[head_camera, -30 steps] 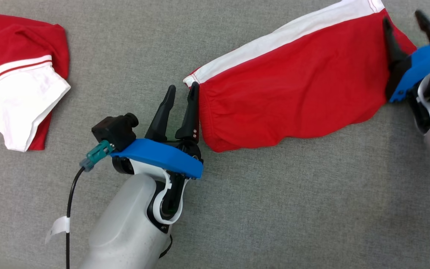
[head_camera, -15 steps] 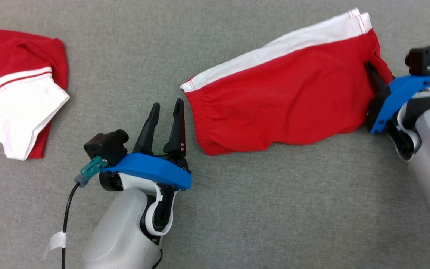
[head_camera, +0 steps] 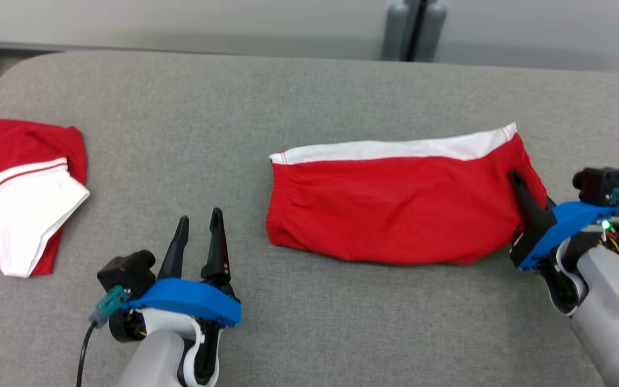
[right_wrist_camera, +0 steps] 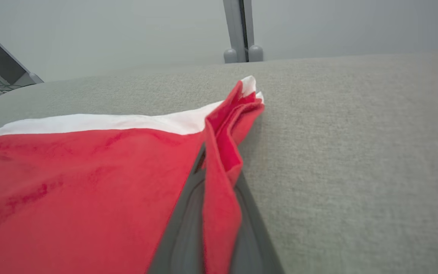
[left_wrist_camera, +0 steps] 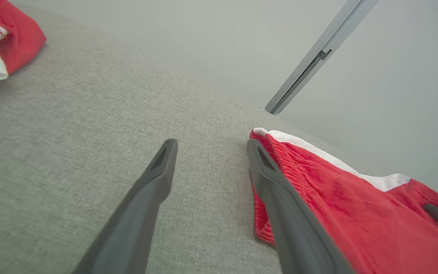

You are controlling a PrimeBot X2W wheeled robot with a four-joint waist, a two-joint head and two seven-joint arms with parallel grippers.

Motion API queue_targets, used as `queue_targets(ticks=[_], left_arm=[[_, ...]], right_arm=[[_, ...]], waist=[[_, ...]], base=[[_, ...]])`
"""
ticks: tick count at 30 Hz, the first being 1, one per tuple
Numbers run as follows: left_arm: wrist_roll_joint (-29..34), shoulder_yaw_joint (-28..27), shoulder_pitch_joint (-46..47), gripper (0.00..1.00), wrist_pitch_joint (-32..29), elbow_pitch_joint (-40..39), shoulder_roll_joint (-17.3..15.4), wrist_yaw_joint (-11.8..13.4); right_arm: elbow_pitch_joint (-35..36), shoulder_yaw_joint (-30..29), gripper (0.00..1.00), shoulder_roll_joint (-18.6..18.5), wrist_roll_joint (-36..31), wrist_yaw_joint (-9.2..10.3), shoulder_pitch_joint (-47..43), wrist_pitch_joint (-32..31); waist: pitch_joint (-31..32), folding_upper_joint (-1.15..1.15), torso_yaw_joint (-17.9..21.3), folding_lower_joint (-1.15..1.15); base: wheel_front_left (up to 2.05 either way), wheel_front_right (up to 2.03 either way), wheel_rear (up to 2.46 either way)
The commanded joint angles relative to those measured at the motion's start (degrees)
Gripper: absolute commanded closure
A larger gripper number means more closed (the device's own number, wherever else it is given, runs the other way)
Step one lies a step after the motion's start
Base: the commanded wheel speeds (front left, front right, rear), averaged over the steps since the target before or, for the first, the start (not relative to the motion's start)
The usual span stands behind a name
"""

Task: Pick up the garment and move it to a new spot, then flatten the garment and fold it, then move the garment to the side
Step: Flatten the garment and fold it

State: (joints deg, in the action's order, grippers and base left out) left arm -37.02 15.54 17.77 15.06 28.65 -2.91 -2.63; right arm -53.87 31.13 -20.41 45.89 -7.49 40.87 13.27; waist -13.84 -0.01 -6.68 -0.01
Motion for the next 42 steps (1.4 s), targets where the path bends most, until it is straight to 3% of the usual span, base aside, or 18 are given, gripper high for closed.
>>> queue_targets(ticks=[1, 5, 11, 18, 24, 26, 33, 42], left_arm=[[0.4, -0.3, -0.9, 0.0, 0.2, 0.0, 0.0, -0.4], [0.1, -0.9, -2.7, 0.0, 0.2, -0.1, 0.0, -0.5], [-0.1, -0.1, -3.8, 0.0, 0.2, 0.0, 0.0, -0.7], [-0.1, 1.5, -4.2, 0.0, 0.2, 0.4, 0.1, -0.8], [0.0, 4.4, -3.2, 0.0, 0.2, 1.0, 0.0, -0.5], [0.1, 5.0, -3.1, 0.0, 0.2, 1.1, 0.1, -0.4], [1.3, 4.0, -3.8, 0.0, 0.2, 1.2, 0.1, 0.3], [8.5, 0.3, -4.9, 0.0, 0.2, -1.5, 0.0, 2.4]], right_arm=[[0.3, -0.1, 1.0, -0.7, 0.6, -0.01, -1.1, 0.5], [2.1, 0.6, 1.0, -1.1, 0.1, -0.01, -2.2, 1.6], [8.4, 2.8, 1.0, 1.0, -2.3, -0.02, -0.1, 2.0], [12.1, 7.4, 1.0, 6.7, -2.6, -0.01, 0.0, 1.9], [8.5, 10.9, 1.0, 11.3, -3.1, -0.02, 0.8, 0.9], [7.5, 11.2, 0.0, 12.8, -2.7, -0.02, 1.1, 1.2], [8.0, 9.7, 0.0, 13.1, -3.8, -0.01, 0.5, 2.0], [14.4, -11.3, 0.0, 10.4, -18.1, -0.02, -7.8, 2.0]], waist=[[1.7, 0.01, 1.5, 0.01], [2.4, 0.01, 1.0, 0.01], [2.8, 0.01, -1.0, 0.01], [3.8, 0.01, -4.7, 0.01], [3.8, 0.01, -8.1, 0.01], [3.9, 0.01, -8.6, 0.01], [5.3, 0.01, -7.3, 0.01], [7.1, 0.01, -2.0, 0.01]], base=[[0.0, 0.0, 0.0], [0.0, 0.0, 0.0], [0.0, 0.0, 0.0], [0.0, 0.0, 0.0], [0.0, 0.0, 0.0], [0.0, 0.0, 0.0], [0.0, 0.0, 0.0], [0.0, 0.0, 0.0]])
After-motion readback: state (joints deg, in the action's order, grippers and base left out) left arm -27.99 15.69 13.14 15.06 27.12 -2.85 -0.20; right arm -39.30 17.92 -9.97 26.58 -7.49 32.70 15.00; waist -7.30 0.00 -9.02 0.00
